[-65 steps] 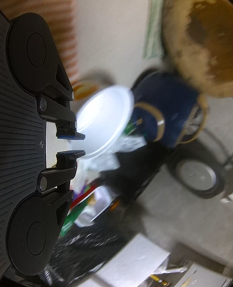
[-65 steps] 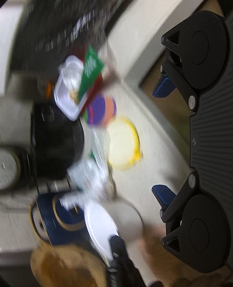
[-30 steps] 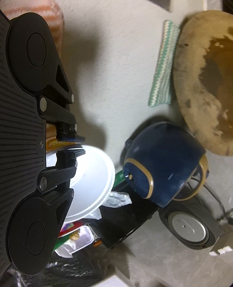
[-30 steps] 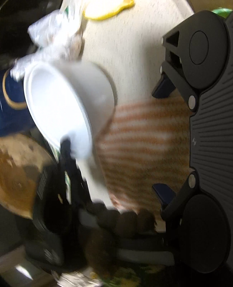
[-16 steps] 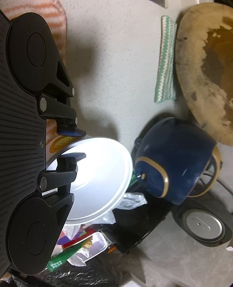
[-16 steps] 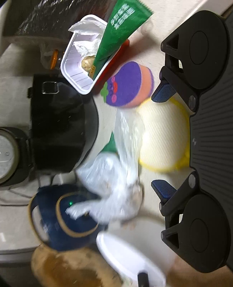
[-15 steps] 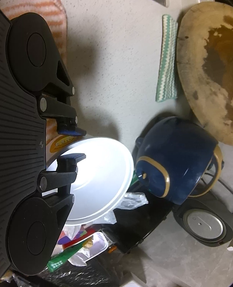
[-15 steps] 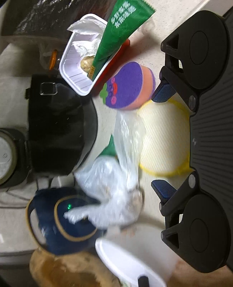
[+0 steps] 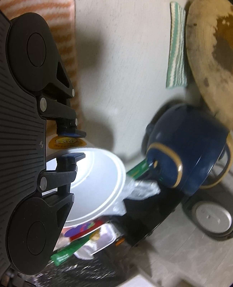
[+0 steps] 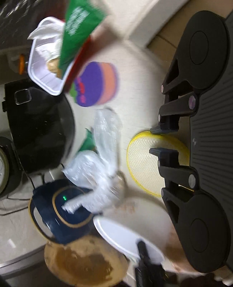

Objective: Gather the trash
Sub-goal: 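Grasp the round yellow sponge with the right gripper while the left lifts the white bowl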

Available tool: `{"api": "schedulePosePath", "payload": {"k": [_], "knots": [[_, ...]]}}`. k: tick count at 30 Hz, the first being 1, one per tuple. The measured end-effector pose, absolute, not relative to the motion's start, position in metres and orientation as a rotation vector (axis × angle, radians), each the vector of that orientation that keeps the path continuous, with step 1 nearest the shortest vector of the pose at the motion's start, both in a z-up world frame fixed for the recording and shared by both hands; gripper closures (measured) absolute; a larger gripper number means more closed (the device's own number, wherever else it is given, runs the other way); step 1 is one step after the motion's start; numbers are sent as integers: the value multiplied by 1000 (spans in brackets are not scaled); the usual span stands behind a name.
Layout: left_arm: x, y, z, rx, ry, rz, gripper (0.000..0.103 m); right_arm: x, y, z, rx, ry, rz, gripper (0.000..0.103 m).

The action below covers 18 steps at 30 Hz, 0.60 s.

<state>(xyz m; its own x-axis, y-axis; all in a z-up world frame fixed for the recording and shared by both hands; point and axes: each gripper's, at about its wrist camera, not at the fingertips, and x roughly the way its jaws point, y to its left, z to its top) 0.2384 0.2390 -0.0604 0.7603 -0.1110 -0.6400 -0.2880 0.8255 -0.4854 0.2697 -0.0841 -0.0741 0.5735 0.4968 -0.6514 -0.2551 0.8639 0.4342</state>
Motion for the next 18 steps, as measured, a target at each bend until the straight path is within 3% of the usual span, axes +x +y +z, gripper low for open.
{"api": "schedulePosePath", "payload": {"k": [6, 9, 11, 14, 18], "knots": [[240, 216, -58, -554, 746, 32, 84, 230, -109, -76, 343, 859, 462, 86], [241, 211, -62, -541, 772, 41, 85, 227, -122, -82, 406, 856, 426, 74], [240, 209, -63, -536, 778, 44, 85, 230, -128, -88, 466, 869, 393, 59], [238, 207, -62, -520, 780, 49, 85, 233, -135, -104, 628, 920, 389, 52], [235, 208, -63, -532, 785, 55, 86, 236, -133, -119, 821, 995, 478, 56]]}}
